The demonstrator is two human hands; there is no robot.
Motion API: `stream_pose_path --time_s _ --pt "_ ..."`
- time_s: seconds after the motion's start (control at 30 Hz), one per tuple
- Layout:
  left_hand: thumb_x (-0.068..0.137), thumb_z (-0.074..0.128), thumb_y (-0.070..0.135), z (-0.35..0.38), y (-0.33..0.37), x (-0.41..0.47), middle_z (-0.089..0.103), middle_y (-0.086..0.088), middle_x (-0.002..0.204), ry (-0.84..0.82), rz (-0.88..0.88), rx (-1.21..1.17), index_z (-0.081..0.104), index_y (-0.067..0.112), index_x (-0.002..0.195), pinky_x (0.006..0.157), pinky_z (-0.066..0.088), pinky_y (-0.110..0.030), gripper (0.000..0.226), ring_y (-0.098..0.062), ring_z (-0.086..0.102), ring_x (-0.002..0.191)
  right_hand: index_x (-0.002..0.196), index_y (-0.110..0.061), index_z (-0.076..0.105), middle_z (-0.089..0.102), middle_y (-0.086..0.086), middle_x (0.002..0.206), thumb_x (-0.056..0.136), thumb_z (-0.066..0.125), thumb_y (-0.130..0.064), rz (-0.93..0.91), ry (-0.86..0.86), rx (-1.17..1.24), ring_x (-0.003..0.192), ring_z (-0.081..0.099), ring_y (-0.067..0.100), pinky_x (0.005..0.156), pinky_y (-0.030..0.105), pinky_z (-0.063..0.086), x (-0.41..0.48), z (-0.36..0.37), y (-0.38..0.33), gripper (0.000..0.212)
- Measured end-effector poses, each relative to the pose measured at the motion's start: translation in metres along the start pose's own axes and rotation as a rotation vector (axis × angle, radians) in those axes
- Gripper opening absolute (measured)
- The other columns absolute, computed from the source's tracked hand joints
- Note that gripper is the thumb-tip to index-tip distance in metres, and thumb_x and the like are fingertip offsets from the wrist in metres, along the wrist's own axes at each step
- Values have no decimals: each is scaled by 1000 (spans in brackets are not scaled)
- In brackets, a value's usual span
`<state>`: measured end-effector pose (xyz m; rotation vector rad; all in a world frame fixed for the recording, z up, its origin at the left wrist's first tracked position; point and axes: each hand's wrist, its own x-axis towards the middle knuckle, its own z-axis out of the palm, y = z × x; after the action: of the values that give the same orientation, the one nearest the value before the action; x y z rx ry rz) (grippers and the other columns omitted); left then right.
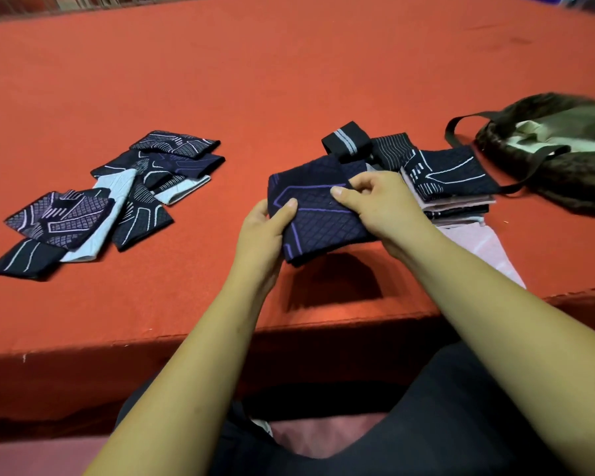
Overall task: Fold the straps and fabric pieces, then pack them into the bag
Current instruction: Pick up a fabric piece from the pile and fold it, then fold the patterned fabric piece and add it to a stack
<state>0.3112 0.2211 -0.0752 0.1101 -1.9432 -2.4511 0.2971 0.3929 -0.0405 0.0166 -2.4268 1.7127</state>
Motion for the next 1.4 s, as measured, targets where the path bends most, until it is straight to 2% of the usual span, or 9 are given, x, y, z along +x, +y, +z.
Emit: stream_pose_path --time_s 0.1,0.3,0.4,0.43,0.6,0.93,1.1,1.23,1.4 --pt "92 66 12 28 14 22 70 -14 97 11 -42 36 55 5 113 67 57 -33 24 -22 67 77 86 16 59 45 7 70 78 72 -33 31 84 -35 66 39 15 62 30 30 23 -19 4 52" --pt "84 55 3 57 22 65 55 -6 68 -26 50 322 44 26 100 51 35 -29 30 -17 47 51 68 -1 61 38 2 74 77 64 -9 157 182 -168 71 35 15 63 30 26 75 -34 12 12" --pt "83 54 9 60 19 82 58 -3 72 1 86 524 48 23 98 51 35 -27 21 -18 48 56 66 2 62 47 18 64 73 59 1 164 217 -302 73 29 17 56 32 37 88 -28 22 7" --pt "84 55 11 59 16 87 61 -3 77 6 97 607 49 22 100 53 37 -28 20 -19 51 61 76 7 65 63 34 95 75 60 2 159 215 -359 95 62 16 60 37 48 91 -26 27 8" --pt "88 56 22 50 -21 96 63 -16 106 24 125 886 58 18 108 81 44 -35 20 -32 60 96 105 -2 63 65 17 113 88 60 -5 152 181 -488 108 59 35 79 30 43 87 -17 49 18" --pt "93 55 19 -10 18 90 57 5 75 117 146 824 63 12 99 58 38 -23 11 -12 51 67 112 2 56 57 24 119 86 47 -9 -129 189 -611 114 51 40 95 40 40 81 7 -7 30" --pt "89 57 16 -117 37 71 64 -1 91 340 43 898 66 13 96 76 41 -29 12 -20 58 87 100 1 65 67 20 104 85 53 -14 -145 -41 -450 101 59 38 87 41 47 72 109 -46 25" --pt "87 56 13 -203 45 53 64 -4 93 522 -12 974 65 14 93 75 36 -28 11 -23 57 90 59 -12 47 44 6 46 79 53 -14 27 -243 -391 70 42 31 57 31 35 72 187 -48 21" --pt "83 60 17 -268 35 54 67 -12 97 682 -107 996 67 7 94 77 41 -31 17 -27 58 93 56 -17 38 40 2 58 85 58 -16 113 -338 -291 73 45 24 62 27 34 85 257 -40 35"
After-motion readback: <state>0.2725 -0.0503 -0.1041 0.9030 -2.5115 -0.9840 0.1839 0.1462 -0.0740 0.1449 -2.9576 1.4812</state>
